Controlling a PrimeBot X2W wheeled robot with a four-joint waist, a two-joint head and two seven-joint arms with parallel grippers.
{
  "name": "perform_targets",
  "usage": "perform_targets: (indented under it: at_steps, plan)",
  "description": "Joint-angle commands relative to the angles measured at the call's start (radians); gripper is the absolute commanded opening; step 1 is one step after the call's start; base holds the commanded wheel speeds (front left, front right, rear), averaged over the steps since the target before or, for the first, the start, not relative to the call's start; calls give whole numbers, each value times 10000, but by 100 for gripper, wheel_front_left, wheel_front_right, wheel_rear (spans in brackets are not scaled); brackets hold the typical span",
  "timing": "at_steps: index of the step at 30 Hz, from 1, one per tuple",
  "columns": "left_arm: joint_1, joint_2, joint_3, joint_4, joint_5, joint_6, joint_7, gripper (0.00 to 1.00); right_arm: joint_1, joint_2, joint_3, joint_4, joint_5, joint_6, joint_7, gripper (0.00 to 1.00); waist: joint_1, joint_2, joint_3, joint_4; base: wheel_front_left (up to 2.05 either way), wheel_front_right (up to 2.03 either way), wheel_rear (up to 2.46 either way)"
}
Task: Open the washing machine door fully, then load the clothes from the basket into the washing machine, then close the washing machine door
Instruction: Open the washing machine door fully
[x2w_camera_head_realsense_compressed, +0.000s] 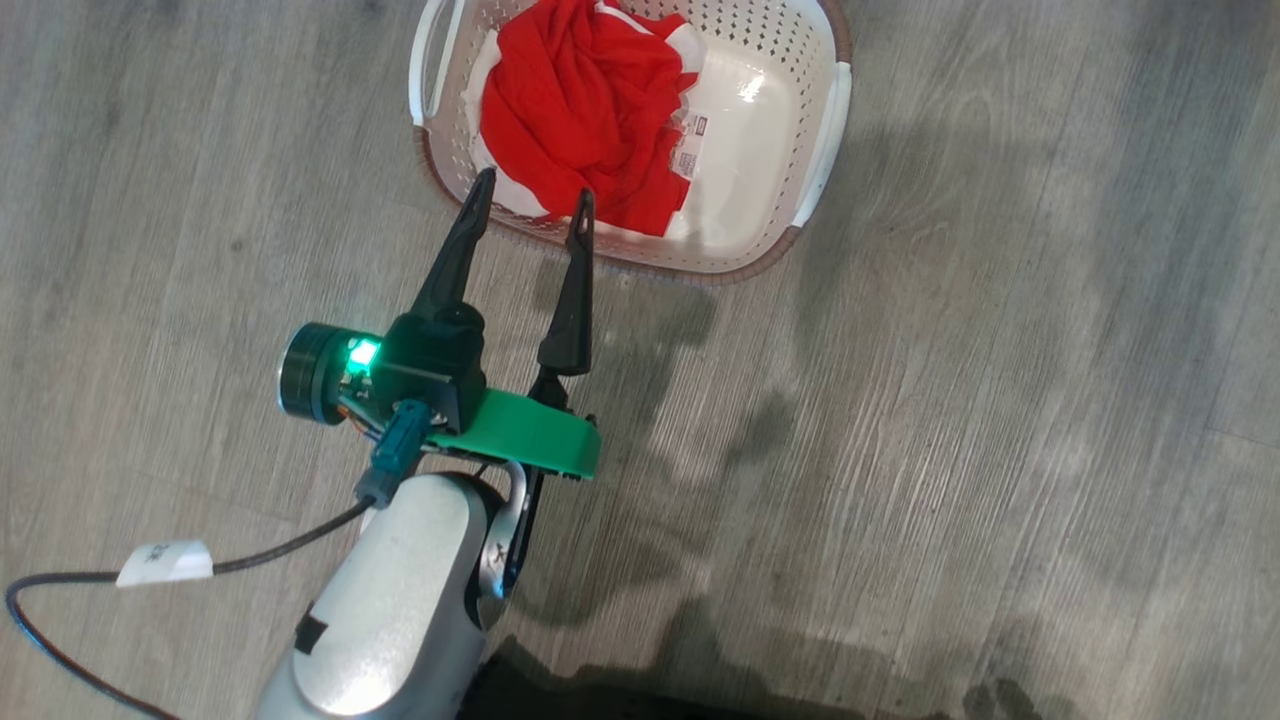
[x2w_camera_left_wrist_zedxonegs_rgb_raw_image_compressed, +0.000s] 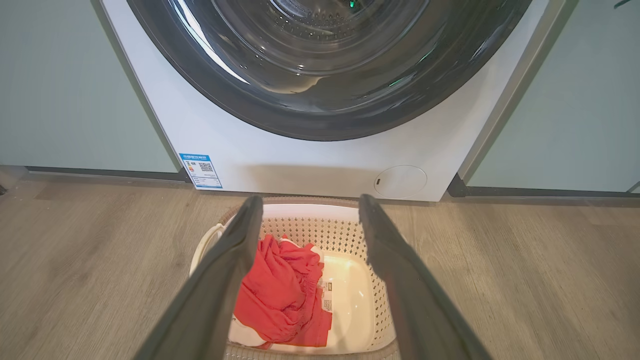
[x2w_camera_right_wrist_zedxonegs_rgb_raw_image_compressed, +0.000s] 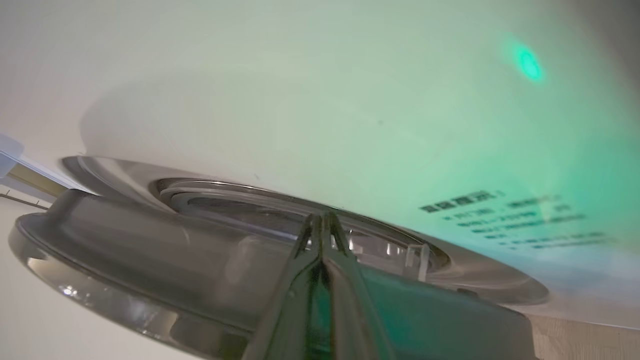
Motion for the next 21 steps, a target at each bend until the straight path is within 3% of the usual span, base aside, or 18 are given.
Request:
perform_targets:
  at_steps: [1,11,21]
  plan:
    - [-122,116,245,-301,-64,80,-95,100,-331,342,135,-222,98,2,319,0,0,0,-19,11,0,0,0]
    - [-18,116,345,-254,-22,137,-95,100,280,309,244,-246,451,2,945,0,0,0,-445,30,0,0,0]
    - [421,116,560,-206,-55,186,-95,100,1815,422,383,-408,845,2,1180,0,0,0,-1538,92,0,0,0]
